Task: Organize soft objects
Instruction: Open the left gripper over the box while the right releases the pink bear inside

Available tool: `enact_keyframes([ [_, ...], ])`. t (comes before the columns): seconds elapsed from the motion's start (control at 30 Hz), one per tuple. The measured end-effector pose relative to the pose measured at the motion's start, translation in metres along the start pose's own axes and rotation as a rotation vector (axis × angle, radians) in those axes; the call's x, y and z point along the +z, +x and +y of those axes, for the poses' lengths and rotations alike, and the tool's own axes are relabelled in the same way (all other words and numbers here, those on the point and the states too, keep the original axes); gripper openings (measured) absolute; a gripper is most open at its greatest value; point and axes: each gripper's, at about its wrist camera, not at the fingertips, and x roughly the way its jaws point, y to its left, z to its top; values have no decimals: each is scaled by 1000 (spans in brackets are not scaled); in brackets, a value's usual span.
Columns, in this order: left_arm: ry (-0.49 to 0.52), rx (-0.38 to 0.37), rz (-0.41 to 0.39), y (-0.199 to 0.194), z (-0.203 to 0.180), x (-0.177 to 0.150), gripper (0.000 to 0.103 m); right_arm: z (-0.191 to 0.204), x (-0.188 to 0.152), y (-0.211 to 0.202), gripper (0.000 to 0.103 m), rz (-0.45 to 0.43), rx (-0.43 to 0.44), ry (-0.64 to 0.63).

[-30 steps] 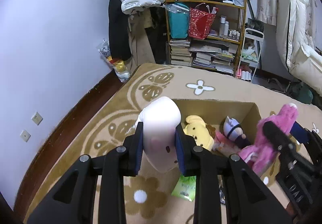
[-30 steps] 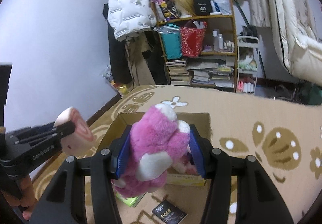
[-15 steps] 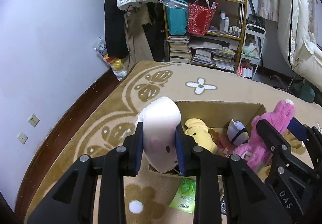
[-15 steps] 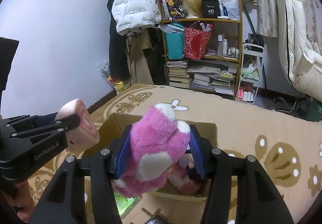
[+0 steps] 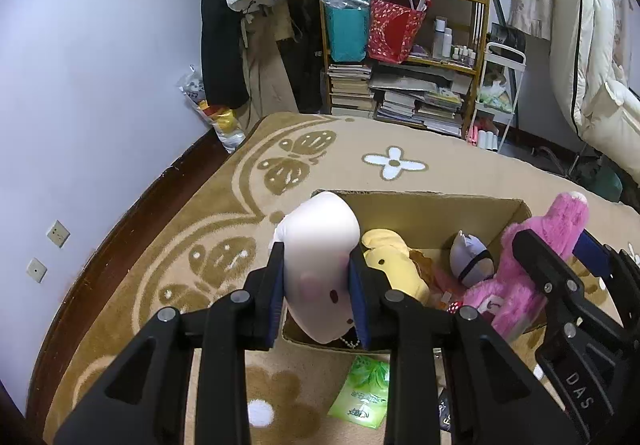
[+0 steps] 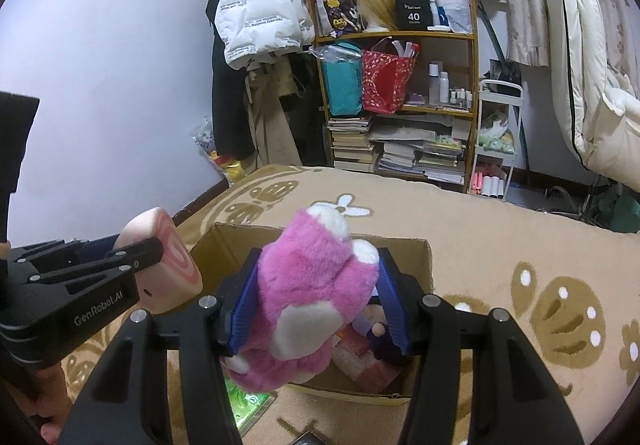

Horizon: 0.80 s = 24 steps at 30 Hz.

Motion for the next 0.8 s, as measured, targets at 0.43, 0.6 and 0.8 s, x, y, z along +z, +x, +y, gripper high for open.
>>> enact_keyframes([
  [0.43,-54,-61,12,12,9,-3,28,-5,-5,6,59,-5,17,-10],
  [0.6,-70,-67,35,22,10,-6,29,-6,-5,10,59,-8,12,-4],
  [0.8,-81,-67,61,37,7,-12,31,-12,-5,18,63,-16,2,24],
])
